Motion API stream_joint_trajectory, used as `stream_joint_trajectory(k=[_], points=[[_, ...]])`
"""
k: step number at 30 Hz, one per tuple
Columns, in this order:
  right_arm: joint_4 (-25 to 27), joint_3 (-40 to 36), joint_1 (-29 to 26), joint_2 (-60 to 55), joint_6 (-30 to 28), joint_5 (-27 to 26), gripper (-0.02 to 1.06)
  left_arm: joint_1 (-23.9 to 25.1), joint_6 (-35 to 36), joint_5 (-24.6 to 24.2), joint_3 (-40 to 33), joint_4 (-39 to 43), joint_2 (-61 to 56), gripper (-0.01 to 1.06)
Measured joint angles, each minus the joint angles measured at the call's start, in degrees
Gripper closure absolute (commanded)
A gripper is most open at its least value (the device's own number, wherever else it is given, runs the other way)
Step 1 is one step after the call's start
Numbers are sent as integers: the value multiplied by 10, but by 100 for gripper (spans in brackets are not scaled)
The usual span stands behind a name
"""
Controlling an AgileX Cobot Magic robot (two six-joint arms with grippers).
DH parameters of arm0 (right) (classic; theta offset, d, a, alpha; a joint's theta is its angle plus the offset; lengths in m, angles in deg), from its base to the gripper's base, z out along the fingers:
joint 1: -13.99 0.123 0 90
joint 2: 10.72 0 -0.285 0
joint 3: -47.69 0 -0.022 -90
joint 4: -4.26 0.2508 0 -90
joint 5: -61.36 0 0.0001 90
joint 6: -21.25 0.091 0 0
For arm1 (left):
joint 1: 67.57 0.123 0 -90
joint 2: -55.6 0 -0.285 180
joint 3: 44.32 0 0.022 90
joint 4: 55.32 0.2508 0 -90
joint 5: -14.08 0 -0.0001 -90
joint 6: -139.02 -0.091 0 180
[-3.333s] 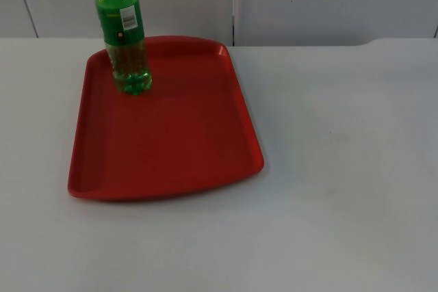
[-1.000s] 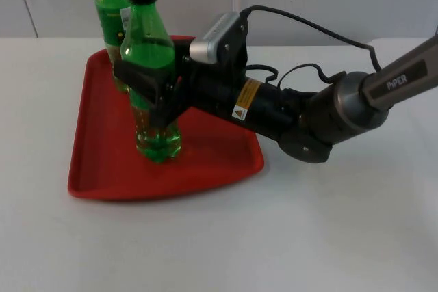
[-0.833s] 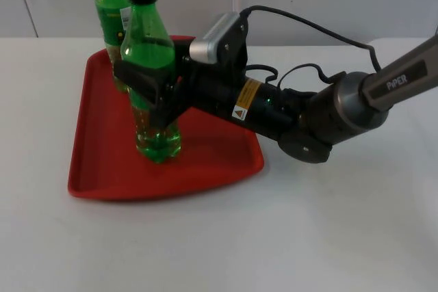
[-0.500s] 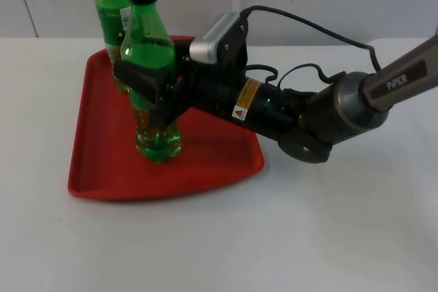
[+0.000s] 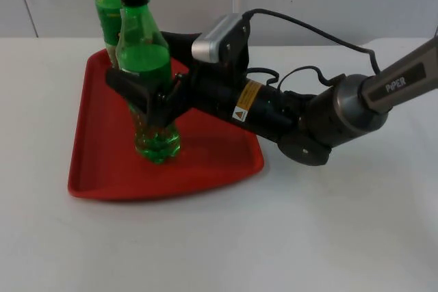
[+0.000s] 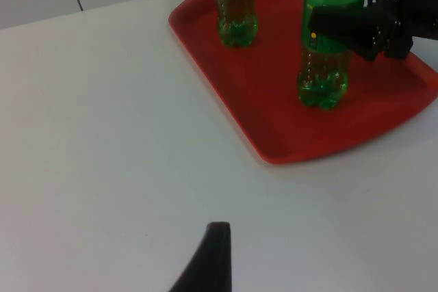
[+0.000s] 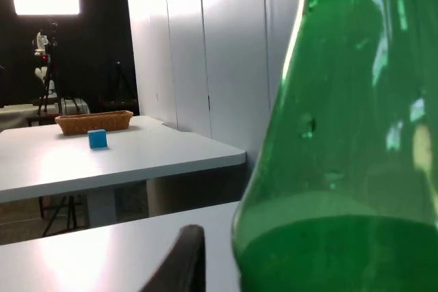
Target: Place the bottle upright on the tray.
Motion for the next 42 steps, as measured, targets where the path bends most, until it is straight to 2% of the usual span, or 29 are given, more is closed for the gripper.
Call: stream_joint_trajectory(k=[12,15,18,22,26,27,29,33,36,42], points=[[1,0,0,0,16,0,7,0,0,0,0,0,0,17],[1,0,0,0,16,0,-1,0,0,0,0,0,0,17],[-1,0,0,0,16,0,-1,0,0,0,0,0,0,17],[-25,0,-1,0,16,0,-1,0,0,0,0,0,0,17],[-111,0,-11,9,22,0,-1,0,0,0,0,0,0,17],[-111,0,-11,9,22,0,-1,0,0,0,0,0,0,17],[-147,0,-18,23,34,0,-1,0,0,0,0,0,0,17],[-155,-5,-25,39,39,10,-1,0,0,0,0,0,0,17],[-160,-27,-32,58,48,41,-1,0,0,0,0,0,0,17],[-165,-68,-43,85,50,63,-1,0,0,0,0,0,0,17]])
